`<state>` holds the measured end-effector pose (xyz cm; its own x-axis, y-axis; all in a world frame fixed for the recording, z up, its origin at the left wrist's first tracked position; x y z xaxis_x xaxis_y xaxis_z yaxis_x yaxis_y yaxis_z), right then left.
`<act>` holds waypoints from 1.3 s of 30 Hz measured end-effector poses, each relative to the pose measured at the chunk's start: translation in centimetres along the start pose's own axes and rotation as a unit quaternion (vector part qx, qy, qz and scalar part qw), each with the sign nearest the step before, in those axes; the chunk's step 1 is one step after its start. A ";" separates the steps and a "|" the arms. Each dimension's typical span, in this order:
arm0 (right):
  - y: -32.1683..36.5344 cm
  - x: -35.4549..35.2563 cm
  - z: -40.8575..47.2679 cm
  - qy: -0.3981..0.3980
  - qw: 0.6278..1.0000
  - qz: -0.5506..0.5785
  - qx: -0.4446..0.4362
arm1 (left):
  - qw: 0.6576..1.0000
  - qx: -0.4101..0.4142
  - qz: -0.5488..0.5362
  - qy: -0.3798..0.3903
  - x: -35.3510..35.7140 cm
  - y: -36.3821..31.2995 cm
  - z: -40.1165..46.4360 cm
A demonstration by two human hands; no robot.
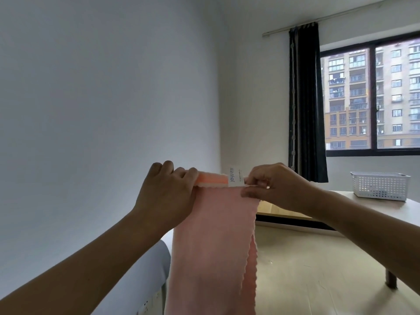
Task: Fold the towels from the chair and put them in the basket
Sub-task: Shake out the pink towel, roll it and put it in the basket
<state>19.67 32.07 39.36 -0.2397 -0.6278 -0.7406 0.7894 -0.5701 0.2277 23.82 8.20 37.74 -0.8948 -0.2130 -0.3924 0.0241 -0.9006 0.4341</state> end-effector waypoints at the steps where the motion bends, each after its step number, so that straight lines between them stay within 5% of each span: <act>1: 0.0 0.0 0.0 -0.007 1.000 0.005 0.007 | 1.000 -0.002 0.013 -0.009 -0.2 -0.1 0.0; 11: -0.1 0.1 -0.5 -0.021 0.998 0.036 0.052 | 0.996 0.016 0.056 -0.062 -0.7 -0.7 -0.4; 19: 0.2 1.0 -0.4 -0.010 1.000 -0.004 -0.028 | 0.995 0.017 0.093 0.034 -1.3 -1.1 -1.1; 28: -0.1 2.0 0.1 -0.091 0.984 -0.083 -0.125 | 0.998 0.008 0.053 0.043 -0.6 -0.7 -0.7; 31: -0.1 2.3 0.6 -0.119 0.987 -0.064 -0.084 | 0.996 0.004 0.069 0.051 -0.8 -1.0 -0.7; 33: 0.7 2.2 0.9 -0.081 0.996 0.041 0.024 | 0.995 -0.001 0.090 0.048 -1.2 -1.3 -0.6; 35: 1.2 2.1 1.0 0.049 0.972 0.197 0.122 | 0.990 0.017 0.125 0.062 -1.1 -1.5 -0.5; 37: 1.4 1.9 0.9 0.141 0.934 0.292 0.153 | 0.982 0.030 0.153 0.107 -1.5 -1.7 -0.2; 39: 1.2 1.7 0.9 0.147 0.937 0.283 0.143 | 0.982 0.015 0.157 0.107 -1.6 -1.3 0.0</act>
<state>19.71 29.84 38.88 0.3709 -0.7234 -0.5823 0.5491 -0.3348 0.7658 25.20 9.68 37.79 -0.7314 -0.5560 -0.3948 0.2681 -0.7668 0.5831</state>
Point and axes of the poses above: each hand's wrist, its own z-axis towards the middle knuckle, its own x-axis out of the palm, y = z × x, the point moved 1 cm from there along z, towards the middle knuckle, and after that the axes turned 2 degrees about x, right-handed, at the moved point
